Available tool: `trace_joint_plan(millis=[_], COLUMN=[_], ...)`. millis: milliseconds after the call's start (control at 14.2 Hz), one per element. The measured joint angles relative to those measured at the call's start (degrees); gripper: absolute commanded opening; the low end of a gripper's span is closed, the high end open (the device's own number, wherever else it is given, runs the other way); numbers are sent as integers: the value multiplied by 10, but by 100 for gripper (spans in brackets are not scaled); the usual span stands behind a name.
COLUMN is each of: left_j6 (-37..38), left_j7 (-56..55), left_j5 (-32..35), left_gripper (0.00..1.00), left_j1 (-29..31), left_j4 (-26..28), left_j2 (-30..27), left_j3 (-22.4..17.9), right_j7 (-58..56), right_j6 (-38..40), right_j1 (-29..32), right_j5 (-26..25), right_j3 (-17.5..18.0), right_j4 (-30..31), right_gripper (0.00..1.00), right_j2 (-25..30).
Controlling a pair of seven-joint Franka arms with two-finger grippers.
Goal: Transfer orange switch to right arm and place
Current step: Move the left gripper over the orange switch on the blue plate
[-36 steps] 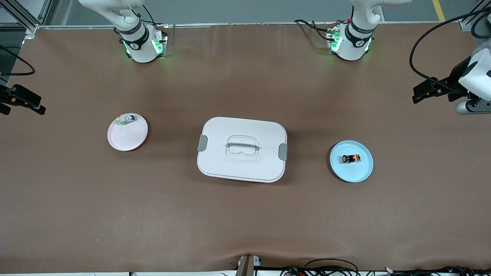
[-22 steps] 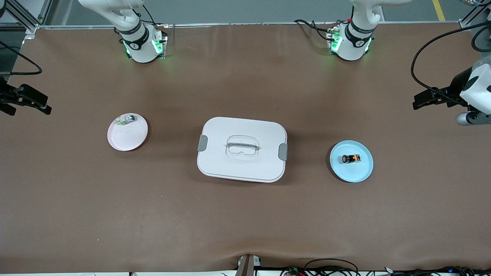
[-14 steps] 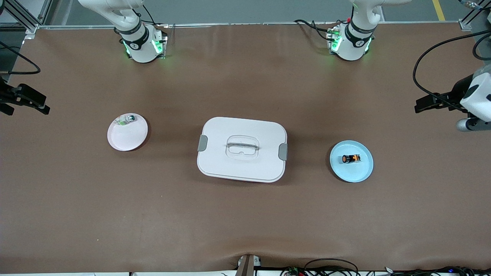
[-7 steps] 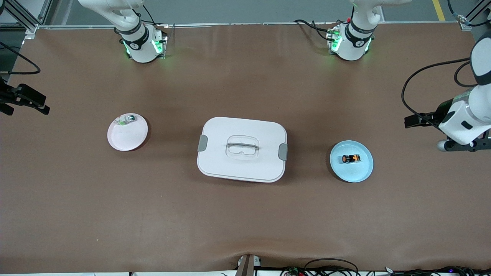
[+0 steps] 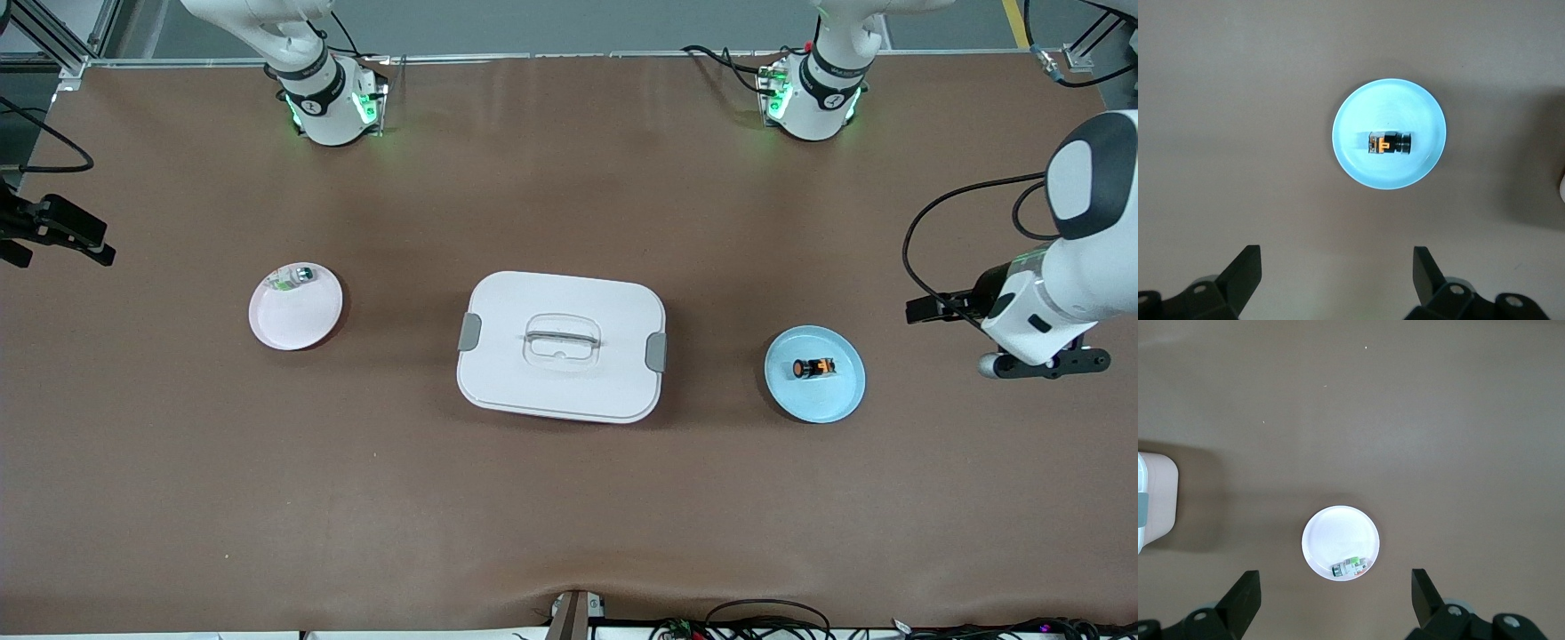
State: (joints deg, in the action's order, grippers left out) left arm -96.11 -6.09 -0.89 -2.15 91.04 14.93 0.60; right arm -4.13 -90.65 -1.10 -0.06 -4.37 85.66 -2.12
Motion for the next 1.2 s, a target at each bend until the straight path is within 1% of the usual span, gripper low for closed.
trace_joint_plan(millis=[212, 847, 1059, 1201], left_j6=[-20, -113, -149, -168], left_j7=[-14, -16, -16, -16], left_j5=[0, 0, 0, 0], left_gripper=[100, 100, 100, 100], left_j1=[-2, -2, -2, -2], left_j4=[20, 101, 133, 139], left_j2=[0, 0, 12, 30], left_j3=[10, 14, 14, 14], right_j7=[0, 0, 0, 0], right_j6=[0, 0, 0, 0], right_j1=[0, 0, 0, 0], right_j5=[0, 0, 0, 0], right_j3=[0, -3, -3, -3], right_j4=[0, 0, 0, 0], right_gripper=[100, 100, 100, 100], right_j2=[0, 0, 0, 0])
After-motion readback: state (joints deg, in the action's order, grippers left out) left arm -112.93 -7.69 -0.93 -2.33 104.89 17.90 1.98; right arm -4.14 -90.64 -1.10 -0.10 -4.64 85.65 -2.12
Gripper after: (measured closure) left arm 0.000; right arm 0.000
